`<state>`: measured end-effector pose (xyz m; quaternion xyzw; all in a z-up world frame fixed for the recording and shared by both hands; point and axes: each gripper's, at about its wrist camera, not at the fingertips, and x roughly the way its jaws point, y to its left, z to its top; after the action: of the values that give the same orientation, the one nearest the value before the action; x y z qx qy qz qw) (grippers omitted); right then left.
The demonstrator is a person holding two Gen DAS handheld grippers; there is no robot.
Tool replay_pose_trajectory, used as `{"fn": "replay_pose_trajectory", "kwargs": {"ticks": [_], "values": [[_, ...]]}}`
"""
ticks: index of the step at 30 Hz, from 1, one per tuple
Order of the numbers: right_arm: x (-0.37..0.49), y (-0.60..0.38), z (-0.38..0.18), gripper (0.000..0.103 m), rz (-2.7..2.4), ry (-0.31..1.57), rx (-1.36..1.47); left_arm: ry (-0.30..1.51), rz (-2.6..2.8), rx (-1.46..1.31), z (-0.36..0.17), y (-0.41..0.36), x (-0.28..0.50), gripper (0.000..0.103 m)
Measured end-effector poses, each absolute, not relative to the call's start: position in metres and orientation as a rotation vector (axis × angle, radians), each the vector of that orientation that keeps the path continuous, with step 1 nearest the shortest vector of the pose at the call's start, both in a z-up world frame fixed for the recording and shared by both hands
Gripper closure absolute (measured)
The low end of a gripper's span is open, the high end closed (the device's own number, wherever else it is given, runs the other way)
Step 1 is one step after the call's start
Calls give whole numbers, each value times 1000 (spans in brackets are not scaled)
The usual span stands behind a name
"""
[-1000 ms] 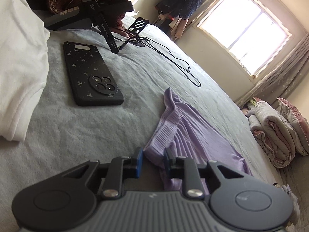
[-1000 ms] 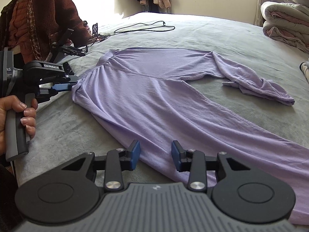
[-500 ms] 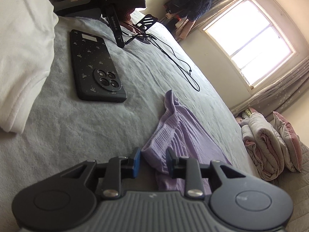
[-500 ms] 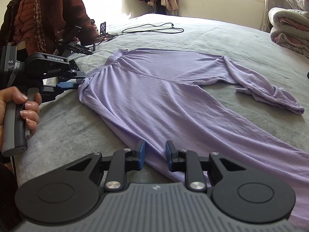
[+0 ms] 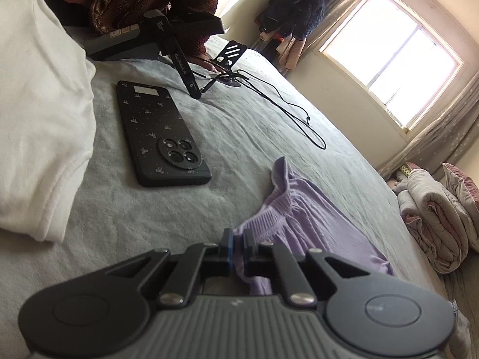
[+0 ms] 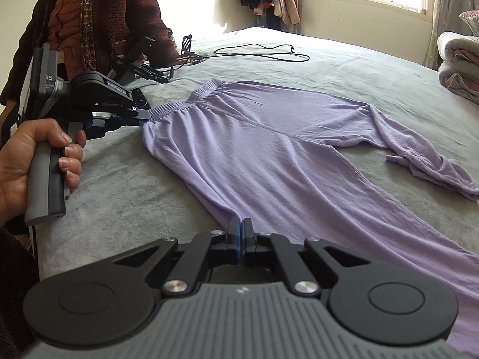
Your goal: Fold clothes
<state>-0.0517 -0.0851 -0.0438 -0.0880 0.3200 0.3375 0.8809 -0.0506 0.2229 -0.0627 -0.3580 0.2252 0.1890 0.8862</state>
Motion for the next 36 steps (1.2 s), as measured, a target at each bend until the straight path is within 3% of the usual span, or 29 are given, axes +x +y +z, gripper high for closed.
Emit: {"fn": "replay_pose_trajectory", "kwargs": {"ticks": [22,25,27,30,36], "values": [[-70,-76,-50,101,813,695,-264,561,489,-606,-56,228,-59,96],[-71,-79,-50,88,811,693,-248,551,480,-628,-55,229,-63,87],[-70,-86,-47,82,802,692,-224,537,486,-639,-54,230,-67,75],[-66,-103,-43,66,759,681,-169,506,502,-651,-51,231,-72,70],[-50,-139,-40,65,603,690,-80,494,464,-651,-45,222,-70,61]]}}
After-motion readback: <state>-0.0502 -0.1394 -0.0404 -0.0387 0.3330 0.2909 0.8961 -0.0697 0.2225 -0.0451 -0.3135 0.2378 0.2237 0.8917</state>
